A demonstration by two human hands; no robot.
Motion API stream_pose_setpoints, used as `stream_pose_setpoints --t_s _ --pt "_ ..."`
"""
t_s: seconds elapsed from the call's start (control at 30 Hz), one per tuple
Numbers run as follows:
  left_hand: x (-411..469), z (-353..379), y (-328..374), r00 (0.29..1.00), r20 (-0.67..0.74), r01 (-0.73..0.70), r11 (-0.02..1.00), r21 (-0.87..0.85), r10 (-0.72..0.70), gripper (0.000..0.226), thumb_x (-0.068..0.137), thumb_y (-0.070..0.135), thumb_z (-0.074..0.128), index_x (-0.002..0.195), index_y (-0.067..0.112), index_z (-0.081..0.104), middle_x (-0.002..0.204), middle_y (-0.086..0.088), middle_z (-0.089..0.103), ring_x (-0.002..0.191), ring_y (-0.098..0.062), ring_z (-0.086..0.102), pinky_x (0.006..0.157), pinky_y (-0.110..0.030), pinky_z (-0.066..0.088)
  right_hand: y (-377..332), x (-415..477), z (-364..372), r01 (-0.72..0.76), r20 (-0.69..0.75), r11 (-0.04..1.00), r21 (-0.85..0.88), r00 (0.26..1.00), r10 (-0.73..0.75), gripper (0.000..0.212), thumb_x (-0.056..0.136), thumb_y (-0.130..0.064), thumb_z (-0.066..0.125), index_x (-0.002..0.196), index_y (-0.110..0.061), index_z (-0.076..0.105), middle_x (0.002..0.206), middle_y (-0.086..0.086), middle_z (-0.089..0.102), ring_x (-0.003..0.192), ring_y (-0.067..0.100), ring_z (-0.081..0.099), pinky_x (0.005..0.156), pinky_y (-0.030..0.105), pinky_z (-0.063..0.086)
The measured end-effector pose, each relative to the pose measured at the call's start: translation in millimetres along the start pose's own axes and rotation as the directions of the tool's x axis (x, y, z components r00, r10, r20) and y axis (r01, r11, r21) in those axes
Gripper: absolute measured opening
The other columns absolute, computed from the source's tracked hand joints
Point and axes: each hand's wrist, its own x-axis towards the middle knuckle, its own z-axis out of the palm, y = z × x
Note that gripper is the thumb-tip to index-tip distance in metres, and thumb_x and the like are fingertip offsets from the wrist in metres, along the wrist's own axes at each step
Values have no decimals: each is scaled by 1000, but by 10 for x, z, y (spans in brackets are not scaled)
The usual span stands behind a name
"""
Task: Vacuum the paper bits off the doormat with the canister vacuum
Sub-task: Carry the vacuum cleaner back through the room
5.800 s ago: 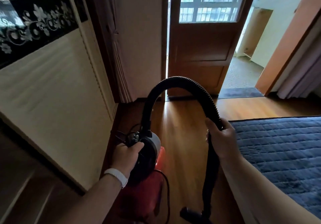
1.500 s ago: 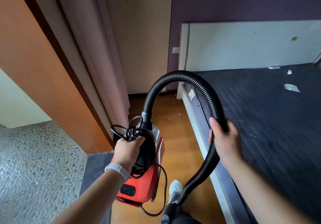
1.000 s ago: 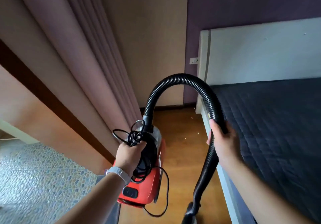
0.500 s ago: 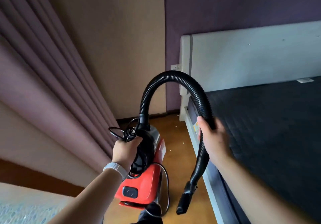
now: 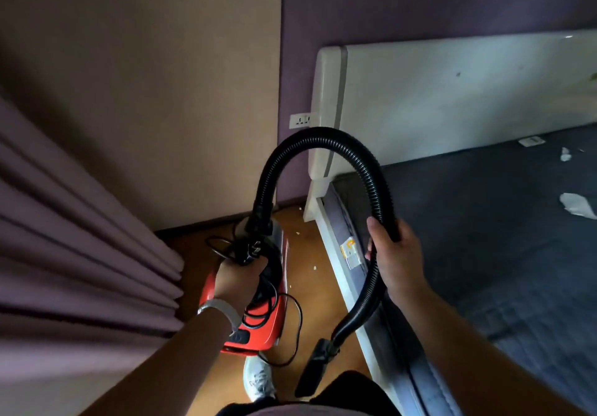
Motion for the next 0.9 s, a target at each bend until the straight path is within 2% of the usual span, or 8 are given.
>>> stream_pose_setpoints --t_s 0.1,0.27,0.37,0.43,0.53,0.6,0.7,0.9 --pt "320 126 81 1000 3 22 1000 -5 -22 12 86 14 71 83 15 59 69 5 56 62 -9 52 52 -22 39 75 359 154 -59 20 998 29 998 58 25 89 -33 70 78 -15 56 60 3 56 53 19 55 55 34 45" --pt "816 362 124 990 -74 121 992 41 -118 13 83 14 74 89 10 63 70 1 61 70 -22 58 72 -37 49 298 989 452 -136 123 990 49 984 129 18 93 -24 67 83 -13 58 60 1 54 54 18 52 51 30 46" --pt "1004 528 125 976 -120 189 980 66 -180 15 81 20 75 89 18 62 81 -7 68 80 -28 63 83 -42 54 476 1376 640 -208 230 977 44 954 192 16 92 -27 68 88 -13 60 61 -1 55 55 16 52 54 32 47" --pt "1134 671 138 961 -174 230 970 78 -214 17 79 24 76 89 19 64 88 -11 70 84 -30 65 83 -45 55 574 1650 713 -244 267 970 13 935 232 19 91 -30 69 90 -12 61 59 -4 54 53 13 53 57 33 48" --pt "1375 853 168 943 -222 268 961 70 -247 24 79 23 75 100 14 67 90 -11 68 85 -28 64 81 -40 54 690 2006 826 -289 343 957 -8 898 274 17 92 -28 68 90 -12 62 57 -6 52 52 11 50 56 31 47" --pt "1561 954 105 940 -229 274 959 73 -251 20 80 21 75 98 16 66 89 -10 68 86 -29 65 84 -43 54 782 2232 903 -309 368 951 -29 881 298 18 92 -28 68 89 -12 61 57 -6 51 52 12 49 54 30 46" --pt "1816 1091 -10 945 -195 283 955 84 -263 13 83 19 73 89 21 62 89 -10 68 87 -30 64 86 -46 54 955 2510 1059 -334 381 940 -71 861 335 19 92 -30 68 89 -12 61 57 -5 51 53 13 49 54 31 46" --pt "2220 1276 -345 900 -180 420 902 104 -398 27 80 24 77 97 5 67 76 -11 65 72 -30 62 73 -46 55 1135 2812 1247 -321 341 931 -173 867 363 21 91 -29 70 83 -13 59 58 -1 52 51 16 49 55 37 43"
